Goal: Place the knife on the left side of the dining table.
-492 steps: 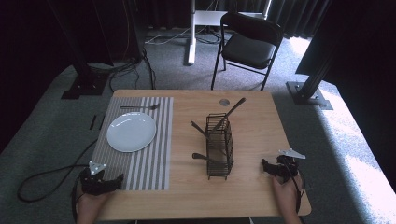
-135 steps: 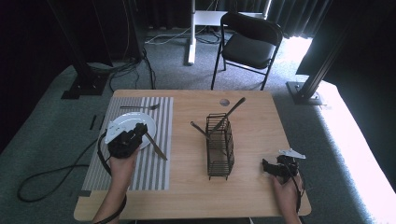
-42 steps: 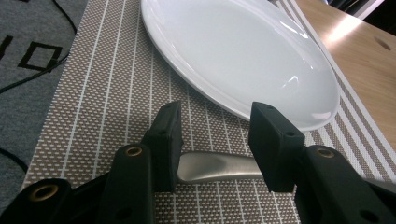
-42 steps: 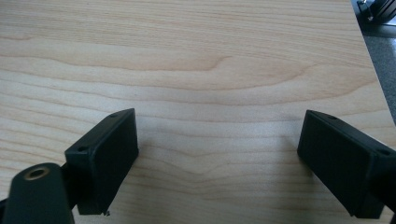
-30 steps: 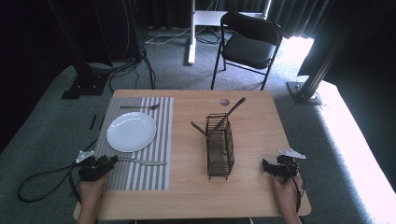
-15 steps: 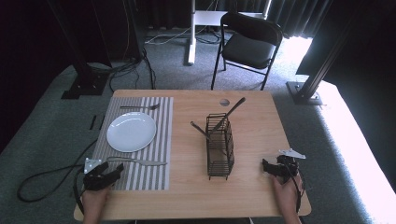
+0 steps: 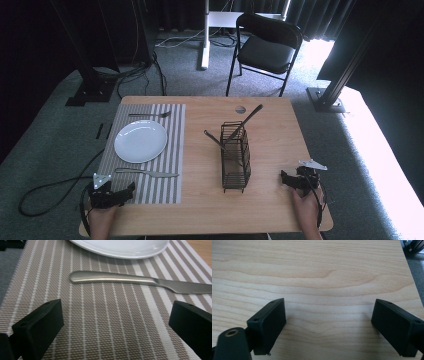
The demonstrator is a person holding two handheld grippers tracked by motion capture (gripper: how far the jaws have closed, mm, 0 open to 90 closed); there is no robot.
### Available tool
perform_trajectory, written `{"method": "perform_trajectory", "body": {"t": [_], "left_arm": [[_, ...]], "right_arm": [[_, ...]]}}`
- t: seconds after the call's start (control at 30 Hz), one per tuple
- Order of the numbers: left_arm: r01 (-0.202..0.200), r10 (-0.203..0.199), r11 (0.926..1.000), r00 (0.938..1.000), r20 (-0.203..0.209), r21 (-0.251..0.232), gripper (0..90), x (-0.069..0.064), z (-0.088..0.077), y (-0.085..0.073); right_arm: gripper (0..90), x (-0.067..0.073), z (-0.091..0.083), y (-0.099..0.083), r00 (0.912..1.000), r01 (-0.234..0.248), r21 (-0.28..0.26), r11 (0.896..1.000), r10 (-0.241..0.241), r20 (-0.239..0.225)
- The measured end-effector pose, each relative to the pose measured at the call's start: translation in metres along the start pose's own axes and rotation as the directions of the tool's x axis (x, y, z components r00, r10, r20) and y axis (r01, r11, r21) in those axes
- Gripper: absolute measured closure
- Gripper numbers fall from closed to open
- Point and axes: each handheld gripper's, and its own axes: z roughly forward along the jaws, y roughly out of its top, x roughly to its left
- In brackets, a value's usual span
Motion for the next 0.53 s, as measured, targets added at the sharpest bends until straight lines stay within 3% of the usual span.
{"method": "perform_trajectory", "body": {"t": [0.13,0.27,0.53], "left_arm": [[-0.013,0.013,0.9999,0.9997,-0.02,-0.006,0.0,0.0008,0.0022,0.0],[-0.027,0.026,0.9995,0.9969,-0.074,-0.014,0.0,-0.0005,0.0018,0.0006],[-0.027,0.025,0.9995,0.9951,-0.096,-0.016,0.0,-0.0017,0.0013,-0.0004]], "right_arm": [[11.7,0.0,0.0,0.0,1.0,0.0,0.0,1.0,0.0,0.0],[11.7,0.0,0.0,0.0,1.0,0.0,0.0,1.0,0.0,0.0],[11.7,0.0,0.0,0.0001,1.0,0.0,0.0,1.0,0.0,0.0]]}}
